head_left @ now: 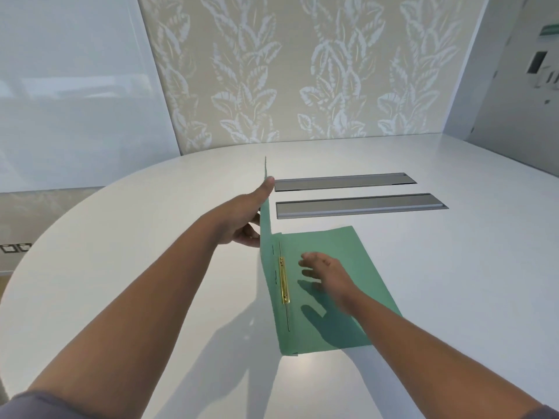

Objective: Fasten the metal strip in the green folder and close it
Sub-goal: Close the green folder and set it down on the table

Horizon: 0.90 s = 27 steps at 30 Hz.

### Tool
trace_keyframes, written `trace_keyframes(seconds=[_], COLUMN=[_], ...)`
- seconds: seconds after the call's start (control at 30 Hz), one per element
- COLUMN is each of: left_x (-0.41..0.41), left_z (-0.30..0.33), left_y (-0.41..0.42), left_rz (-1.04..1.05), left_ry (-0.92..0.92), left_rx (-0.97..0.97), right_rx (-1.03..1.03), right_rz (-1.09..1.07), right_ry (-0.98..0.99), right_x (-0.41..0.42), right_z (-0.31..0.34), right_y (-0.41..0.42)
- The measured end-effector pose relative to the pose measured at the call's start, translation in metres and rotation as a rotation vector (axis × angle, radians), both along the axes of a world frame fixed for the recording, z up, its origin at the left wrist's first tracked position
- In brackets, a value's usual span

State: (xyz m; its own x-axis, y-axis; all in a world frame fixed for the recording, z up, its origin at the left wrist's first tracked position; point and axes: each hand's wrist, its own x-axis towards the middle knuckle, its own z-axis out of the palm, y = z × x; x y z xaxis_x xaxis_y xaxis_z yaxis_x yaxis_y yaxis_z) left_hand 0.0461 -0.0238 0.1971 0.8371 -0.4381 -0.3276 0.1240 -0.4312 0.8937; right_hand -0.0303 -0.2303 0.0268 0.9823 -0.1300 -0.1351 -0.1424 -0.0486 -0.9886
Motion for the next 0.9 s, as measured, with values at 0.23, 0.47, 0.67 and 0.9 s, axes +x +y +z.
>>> trace_keyframes(seconds=[0.23,0.47,0.67,0.9], left_x=[-0.019,-0.024,-0.013,-0.014], left_z=[-0.033,-0.084,-0.134,-0.158], left_y=[-0.043,-0.064,-0.060,-0.058], left_rz=[-0.056,-0.079,-0.101,-0.108], left_ry=[0.060,0.027,-0.168,-0.280], left_rx=[0.040,0.223,0.353,0.349], right_rx=[0.550,0.640,0.215,-0.356], right_rz=[0.011,-0.084,-0.216,-0.225], right_ry=[-0.049,-0.012,0.163,0.241], right_x=[-0.009,-0.025,-0.030,-0.025], right_z=[0.048,0.042,0.027,0.003], right_y=[-0.049,-0.096,-0.127,-0.128])
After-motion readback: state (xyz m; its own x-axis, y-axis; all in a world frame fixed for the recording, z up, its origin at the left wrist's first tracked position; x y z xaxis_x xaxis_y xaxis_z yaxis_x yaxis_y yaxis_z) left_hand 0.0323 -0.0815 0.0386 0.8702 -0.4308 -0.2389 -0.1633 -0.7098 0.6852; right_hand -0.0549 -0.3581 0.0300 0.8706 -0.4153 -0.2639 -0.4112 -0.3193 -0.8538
